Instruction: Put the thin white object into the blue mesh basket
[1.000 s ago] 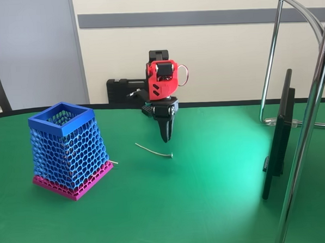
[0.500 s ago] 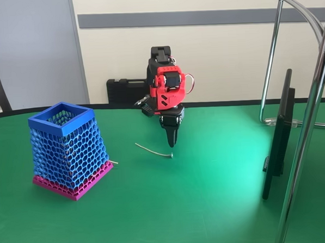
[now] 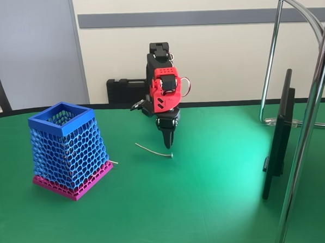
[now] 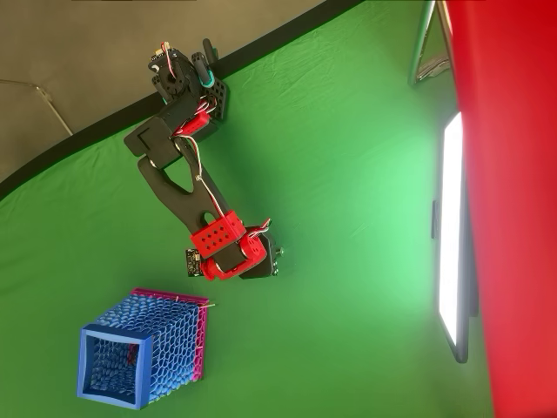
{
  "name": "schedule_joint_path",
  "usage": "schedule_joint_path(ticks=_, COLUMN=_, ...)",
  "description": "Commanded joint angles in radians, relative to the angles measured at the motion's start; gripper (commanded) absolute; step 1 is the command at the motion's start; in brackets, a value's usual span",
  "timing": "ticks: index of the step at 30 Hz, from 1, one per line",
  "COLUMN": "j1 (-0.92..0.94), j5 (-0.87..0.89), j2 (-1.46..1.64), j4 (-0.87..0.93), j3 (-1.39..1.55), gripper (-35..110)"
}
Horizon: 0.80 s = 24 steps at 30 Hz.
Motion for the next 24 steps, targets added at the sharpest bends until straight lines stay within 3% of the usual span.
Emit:
schedule_joint_path(ticks=1, j1=0.012, j5=-0.014, j2=0.04, j4=-0.028, j3=0.005, gripper=14)
schedule_joint_path(ticks=24, j1=0.011, j5=-0.031, j2=-0.15, j4=-0.003, j3=-0.167, gripper=13)
